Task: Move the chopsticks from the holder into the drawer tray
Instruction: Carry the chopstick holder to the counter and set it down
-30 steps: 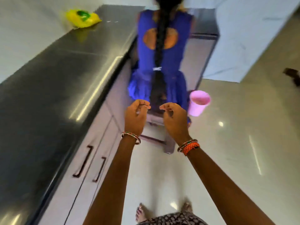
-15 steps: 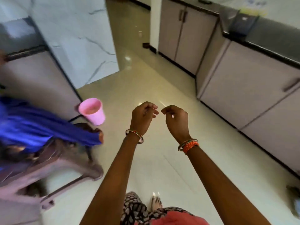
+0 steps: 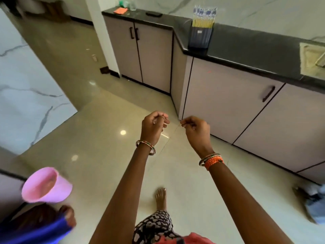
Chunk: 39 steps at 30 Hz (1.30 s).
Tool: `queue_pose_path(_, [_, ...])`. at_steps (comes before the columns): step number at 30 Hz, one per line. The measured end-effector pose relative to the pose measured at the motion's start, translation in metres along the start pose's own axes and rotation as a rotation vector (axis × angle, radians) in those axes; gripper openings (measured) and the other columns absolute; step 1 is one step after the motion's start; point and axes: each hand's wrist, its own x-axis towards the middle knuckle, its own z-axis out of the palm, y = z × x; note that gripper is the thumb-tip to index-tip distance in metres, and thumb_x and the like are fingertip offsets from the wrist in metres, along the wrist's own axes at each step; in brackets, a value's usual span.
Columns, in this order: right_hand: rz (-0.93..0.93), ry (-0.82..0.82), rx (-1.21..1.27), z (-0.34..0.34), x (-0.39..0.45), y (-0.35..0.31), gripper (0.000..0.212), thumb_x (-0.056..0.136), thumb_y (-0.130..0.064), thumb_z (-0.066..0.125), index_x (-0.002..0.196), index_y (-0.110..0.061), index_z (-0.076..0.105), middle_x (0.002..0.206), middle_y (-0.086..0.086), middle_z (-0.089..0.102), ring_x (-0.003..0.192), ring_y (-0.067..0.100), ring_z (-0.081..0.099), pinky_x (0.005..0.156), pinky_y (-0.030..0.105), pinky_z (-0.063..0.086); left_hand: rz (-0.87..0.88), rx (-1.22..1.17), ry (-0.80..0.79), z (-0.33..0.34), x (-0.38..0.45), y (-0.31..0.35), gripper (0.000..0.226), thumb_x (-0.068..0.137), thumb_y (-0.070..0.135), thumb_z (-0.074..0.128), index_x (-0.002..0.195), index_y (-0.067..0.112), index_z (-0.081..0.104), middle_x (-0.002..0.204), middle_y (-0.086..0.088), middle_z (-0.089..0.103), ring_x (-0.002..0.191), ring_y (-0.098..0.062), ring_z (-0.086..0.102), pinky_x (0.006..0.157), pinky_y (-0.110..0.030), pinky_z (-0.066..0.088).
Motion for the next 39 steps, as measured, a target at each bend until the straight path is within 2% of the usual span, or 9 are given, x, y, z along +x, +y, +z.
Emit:
queue_pose_path(3, [0.03, 0.019, -0.01, 0.0, 0.066, 0.011, 0.029, 0.085, 0.005, 0.046, 0.09, -0.007, 0.072, 0.085, -0.004, 0.066, 0.08, 0.012, 0.063, 0.065, 0.006, 0.045, -0.01, 0.008, -0.055, 0.014, 0.072, 0.002, 0.021, 0.087, 0.007, 0.045, 0.081, 0.013, 0.064, 0.073, -0.005, 0.067, 0.06, -0.009, 0.06, 0.053, -0.021, 0.046])
queue_pose_path(10, [0.073, 0.157, -0.008, -0.018, 0.204, 0.044, 0.029, 0.085, 0.005, 0.047, 0.089, -0.01, 0.073, 0.083, -0.009, 0.064, 0.073, -0.008, 0.057, 0.062, -0.007, 0.041, 0.034, -0.047, -0.14, 0.075, 0.21, 0.019, 0.024, 0.087, 0.006, 0.046, 0.074, 0.018, 0.063, 0.067, -0.001, 0.065, 0.049, 0.004, 0.057, 0.045, -0.011, 0.043])
queue_pose_path(14, [0.118, 0.201, 0.039, -0.027, 0.284, 0.08, 0.028, 0.086, 0.004, 0.048, 0.089, -0.012, 0.072, 0.085, -0.007, 0.066, 0.076, 0.008, 0.062, 0.068, 0.01, 0.052, 0.024, -0.049, -0.202, 0.128, 0.286, 0.016, 0.02, 0.088, 0.005, 0.046, 0.081, 0.009, 0.064, 0.068, -0.002, 0.066, 0.05, 0.005, 0.058, 0.045, -0.01, 0.043])
queue_pose_path(15, [0.115, 0.203, 0.045, -0.029, 0.31, 0.09, 0.029, 0.086, 0.005, 0.048, 0.088, -0.012, 0.072, 0.085, -0.006, 0.066, 0.078, 0.01, 0.063, 0.069, 0.016, 0.053, 0.022, -0.051, -0.203, 0.143, 0.309, 0.014, 0.02, 0.088, 0.006, 0.046, 0.081, 0.009, 0.064, 0.068, -0.002, 0.066, 0.05, 0.005, 0.058, 0.045, -0.01, 0.043])
queue_pose_path(24, [0.083, 0.242, 0.074, -0.066, 0.521, 0.142, 0.022, 0.087, 0.001, 0.051, 0.086, -0.008, 0.072, 0.084, -0.002, 0.068, 0.08, 0.009, 0.063, 0.07, 0.008, 0.046, 0.001, -0.102, -0.125, 0.228, 0.493, 0.024, 0.029, 0.09, 0.007, 0.043, 0.074, 0.02, 0.062, 0.069, -0.003, 0.065, 0.056, -0.011, 0.057, 0.05, -0.019, 0.045])
queue_pose_path(28, [0.125, 0.251, 0.084, -0.068, 0.589, 0.157, 0.025, 0.087, 0.001, 0.049, 0.084, -0.012, 0.071, 0.08, -0.007, 0.066, 0.072, 0.003, 0.061, 0.06, 0.003, 0.045, -0.012, -0.113, -0.05, 0.241, 0.55, 0.022, 0.026, 0.092, 0.009, 0.043, 0.08, 0.023, 0.061, 0.077, 0.003, 0.064, 0.065, -0.011, 0.058, 0.053, -0.021, 0.047])
queue_pose_path(31, [0.197, 0.247, 0.191, -0.059, 0.629, 0.17, 0.019, 0.089, -0.005, 0.053, 0.086, -0.016, 0.068, 0.079, -0.01, 0.064, 0.074, 0.004, 0.06, 0.061, 0.005, 0.049, -0.021, -0.092, 0.021, 0.252, 0.588, 0.017, 0.018, 0.093, 0.012, 0.042, 0.103, 0.019, 0.055, 0.092, 0.01, 0.057, 0.081, -0.009, 0.054, 0.066, -0.024, 0.046])
queue_pose_path(35, [0.397, 0.288, 0.483, -0.041, 0.682, 0.18, 0.018, 0.093, -0.016, 0.049, 0.1, -0.014, 0.065, 0.091, -0.007, 0.063, 0.094, 0.015, 0.059, 0.083, 0.03, 0.053, -0.088, -0.243, 0.039, 0.261, 0.65, 0.012, 0.037, 0.097, 0.022, 0.032, 0.133, 0.015, 0.039, 0.137, -0.003, 0.044, 0.124, -0.017, 0.041, 0.103, -0.038, 0.037])
queue_pose_path(39, [0.411, 0.173, 0.638, -0.026, 0.723, 0.184, 0.047, 0.1, -0.037, 0.032, 0.14, -0.014, 0.045, 0.143, -0.002, 0.047, 0.134, 0.013, 0.039, 0.108, 0.027, 0.028, -0.201, -0.452, 0.022, 0.268, 0.709, 0.01, 0.048, 0.097, 0.035, 0.028, 0.14, 0.014, 0.035, 0.15, -0.002, 0.036, 0.139, -0.017, 0.031, 0.117, -0.04, 0.024])
